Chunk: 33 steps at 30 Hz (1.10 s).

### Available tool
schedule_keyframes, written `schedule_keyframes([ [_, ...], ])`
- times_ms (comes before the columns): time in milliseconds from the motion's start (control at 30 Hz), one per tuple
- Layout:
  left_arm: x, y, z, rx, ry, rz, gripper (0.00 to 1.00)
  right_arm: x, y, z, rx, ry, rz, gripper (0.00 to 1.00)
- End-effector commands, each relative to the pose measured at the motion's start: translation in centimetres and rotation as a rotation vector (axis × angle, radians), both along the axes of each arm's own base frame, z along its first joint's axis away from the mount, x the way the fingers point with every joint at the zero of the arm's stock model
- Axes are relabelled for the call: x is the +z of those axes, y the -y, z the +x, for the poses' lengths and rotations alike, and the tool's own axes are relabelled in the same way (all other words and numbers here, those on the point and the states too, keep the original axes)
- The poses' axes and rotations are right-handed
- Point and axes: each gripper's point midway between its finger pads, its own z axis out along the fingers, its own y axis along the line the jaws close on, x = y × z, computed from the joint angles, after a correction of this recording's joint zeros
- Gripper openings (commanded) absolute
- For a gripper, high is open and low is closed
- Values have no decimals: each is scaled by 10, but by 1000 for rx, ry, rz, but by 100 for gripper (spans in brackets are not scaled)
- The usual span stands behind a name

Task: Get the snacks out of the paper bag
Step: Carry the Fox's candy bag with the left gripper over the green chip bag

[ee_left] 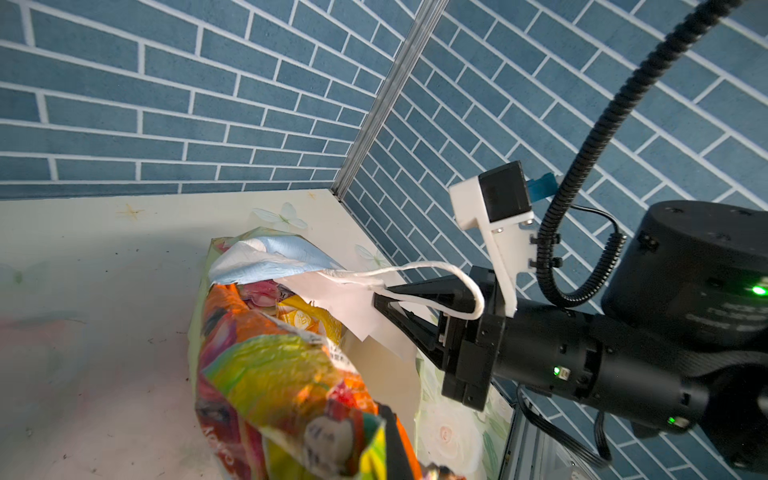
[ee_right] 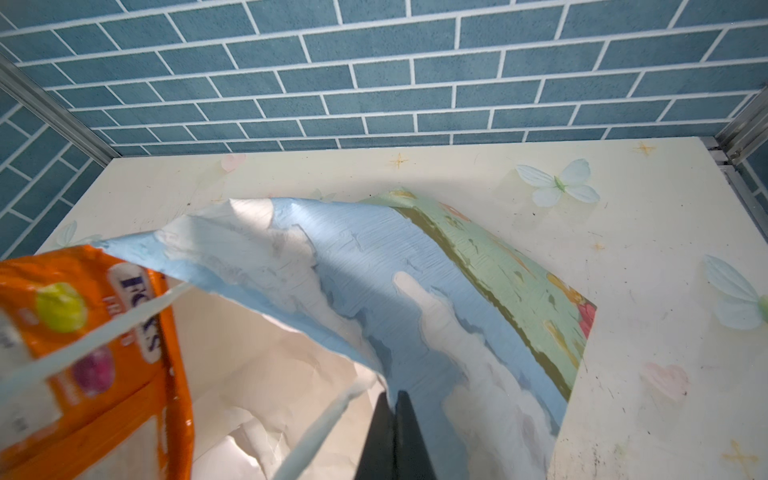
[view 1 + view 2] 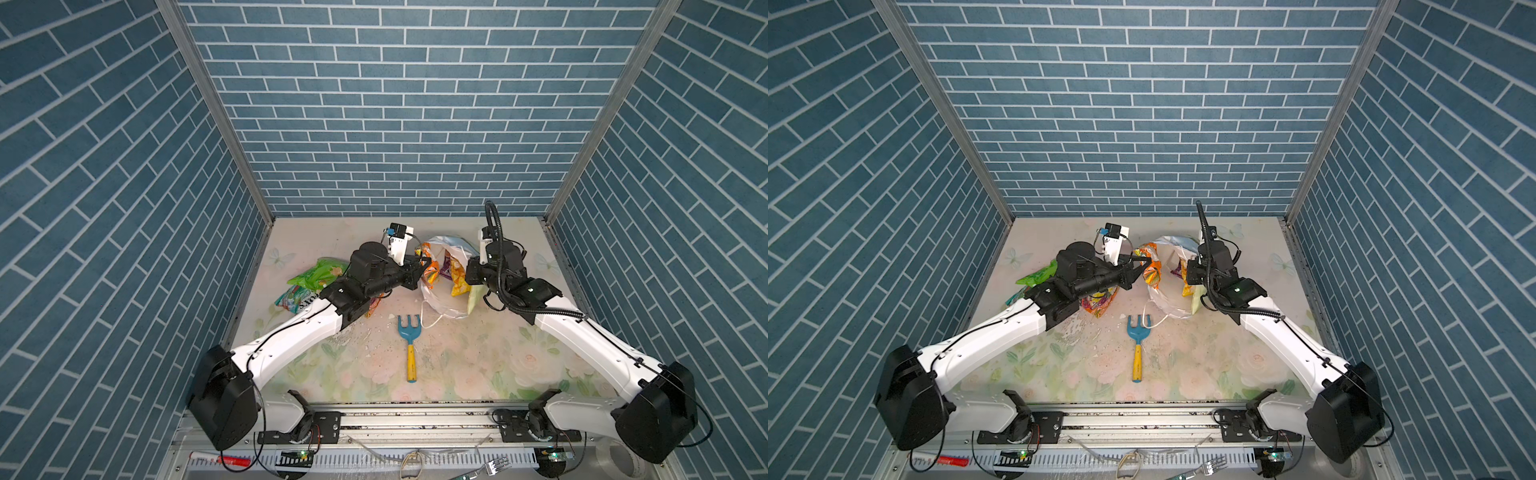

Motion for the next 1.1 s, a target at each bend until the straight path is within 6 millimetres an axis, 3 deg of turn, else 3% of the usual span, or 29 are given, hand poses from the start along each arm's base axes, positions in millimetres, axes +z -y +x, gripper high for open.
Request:
schedule_keyframes([
  [0, 19, -25, 3, 96, 67, 10, 0, -12, 9, -3, -32, -38, -30, 0],
  [467, 7, -100, 5, 397, 105, 226, 0, -8, -1, 1, 62, -14, -109, 0],
  [667, 1, -122, 1, 454, 88, 367, 0, 8, -10, 0, 123, 17, -102, 0],
  [933, -57, -174, -15, 564, -78, 632, 0, 27, -12, -8, 176, 64, -103, 0],
  [1067, -84, -194, -22, 615, -171, 640, 0, 29, -11, -13, 185, 73, -88, 0],
])
